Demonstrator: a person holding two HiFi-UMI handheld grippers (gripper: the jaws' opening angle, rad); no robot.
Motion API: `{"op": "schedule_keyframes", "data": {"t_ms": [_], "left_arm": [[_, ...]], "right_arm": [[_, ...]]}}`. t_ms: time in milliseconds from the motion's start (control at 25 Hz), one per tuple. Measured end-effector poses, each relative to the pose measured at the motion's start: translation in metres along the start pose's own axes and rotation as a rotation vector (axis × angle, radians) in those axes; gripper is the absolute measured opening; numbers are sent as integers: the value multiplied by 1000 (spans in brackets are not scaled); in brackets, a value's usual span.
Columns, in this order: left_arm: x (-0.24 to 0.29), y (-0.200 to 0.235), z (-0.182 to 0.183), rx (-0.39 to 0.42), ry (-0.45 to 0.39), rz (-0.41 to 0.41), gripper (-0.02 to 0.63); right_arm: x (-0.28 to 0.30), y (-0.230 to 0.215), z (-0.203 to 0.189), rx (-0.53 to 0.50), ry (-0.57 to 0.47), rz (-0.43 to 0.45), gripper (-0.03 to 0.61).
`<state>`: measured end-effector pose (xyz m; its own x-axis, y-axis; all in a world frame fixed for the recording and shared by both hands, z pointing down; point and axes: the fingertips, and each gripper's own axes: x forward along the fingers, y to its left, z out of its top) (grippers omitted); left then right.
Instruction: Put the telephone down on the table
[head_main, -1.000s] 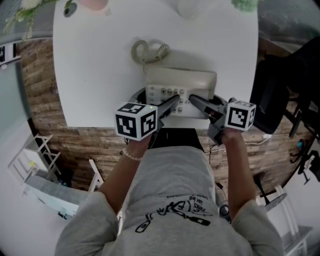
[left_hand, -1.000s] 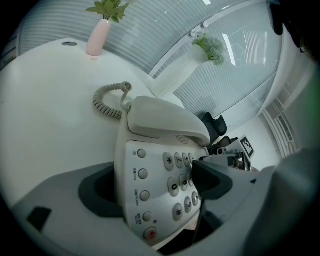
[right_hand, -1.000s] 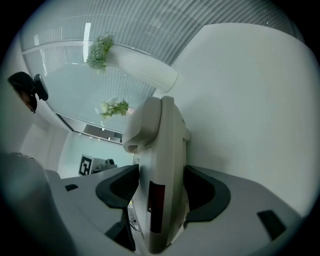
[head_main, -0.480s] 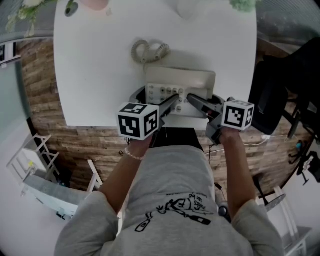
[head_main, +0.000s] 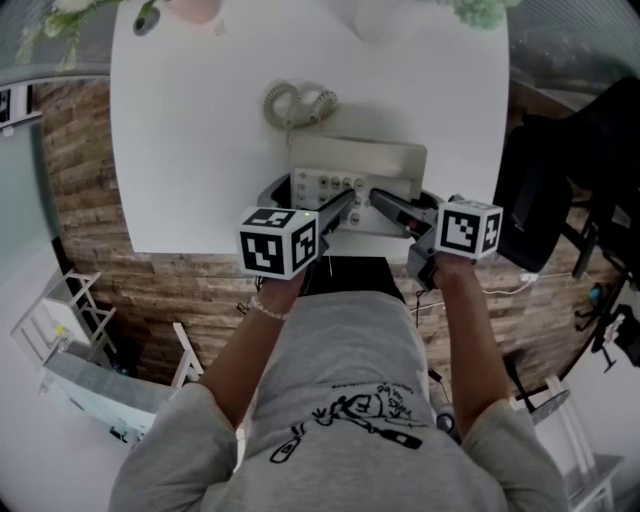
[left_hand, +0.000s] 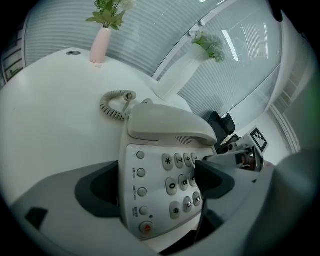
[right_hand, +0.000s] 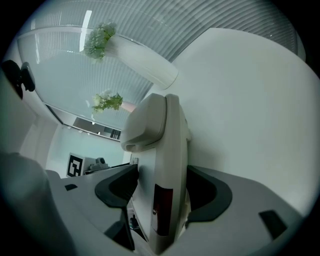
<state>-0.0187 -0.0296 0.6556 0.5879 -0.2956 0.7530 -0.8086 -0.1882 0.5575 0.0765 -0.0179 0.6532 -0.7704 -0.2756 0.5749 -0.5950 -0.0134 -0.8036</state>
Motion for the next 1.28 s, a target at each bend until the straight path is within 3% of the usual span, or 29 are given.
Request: {"op": "schedule_keyframes", "data": {"t_ms": [1280], "left_arm": [[2,8,-1,26,-14,83,457]], "right_arm": [[3,-7,3,-40,-21,-140,310]]}}
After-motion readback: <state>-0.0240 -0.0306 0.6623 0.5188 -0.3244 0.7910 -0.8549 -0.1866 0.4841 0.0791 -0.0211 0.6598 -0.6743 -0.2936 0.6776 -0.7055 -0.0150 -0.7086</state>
